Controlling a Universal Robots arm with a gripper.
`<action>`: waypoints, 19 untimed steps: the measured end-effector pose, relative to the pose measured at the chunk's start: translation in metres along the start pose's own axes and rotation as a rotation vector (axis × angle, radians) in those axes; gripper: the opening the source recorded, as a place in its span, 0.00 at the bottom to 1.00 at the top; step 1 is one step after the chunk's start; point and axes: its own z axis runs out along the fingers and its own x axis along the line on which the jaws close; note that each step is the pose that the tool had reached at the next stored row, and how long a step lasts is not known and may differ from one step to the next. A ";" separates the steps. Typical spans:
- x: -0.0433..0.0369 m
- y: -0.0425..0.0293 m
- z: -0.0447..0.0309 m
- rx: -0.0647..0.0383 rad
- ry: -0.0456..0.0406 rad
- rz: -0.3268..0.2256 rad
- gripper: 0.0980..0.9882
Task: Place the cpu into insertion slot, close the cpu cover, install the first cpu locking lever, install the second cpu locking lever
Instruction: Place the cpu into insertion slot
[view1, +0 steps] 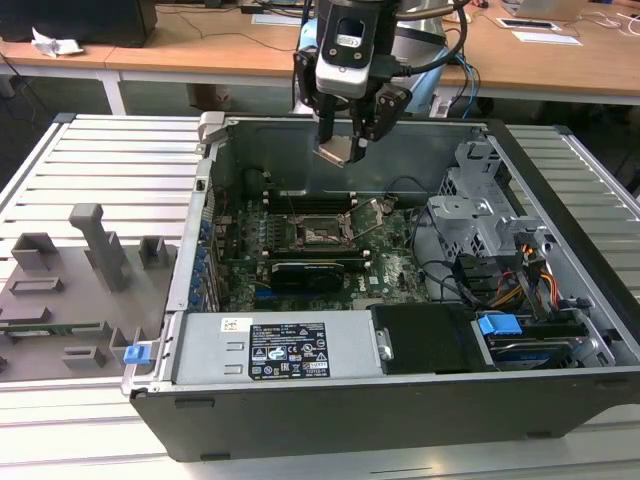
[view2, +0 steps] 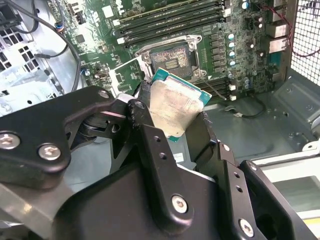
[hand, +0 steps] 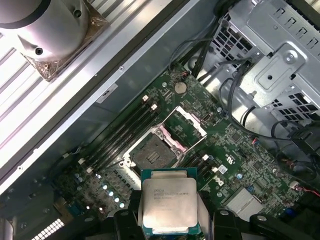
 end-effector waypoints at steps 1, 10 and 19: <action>0.0000 0.0000 0.0000 0.000 -0.0002 0.004 0.48; 0.0000 0.0000 0.0004 -0.002 -0.0033 0.068 0.48; 0.0001 -0.0001 0.0009 -0.003 -0.0055 0.107 0.48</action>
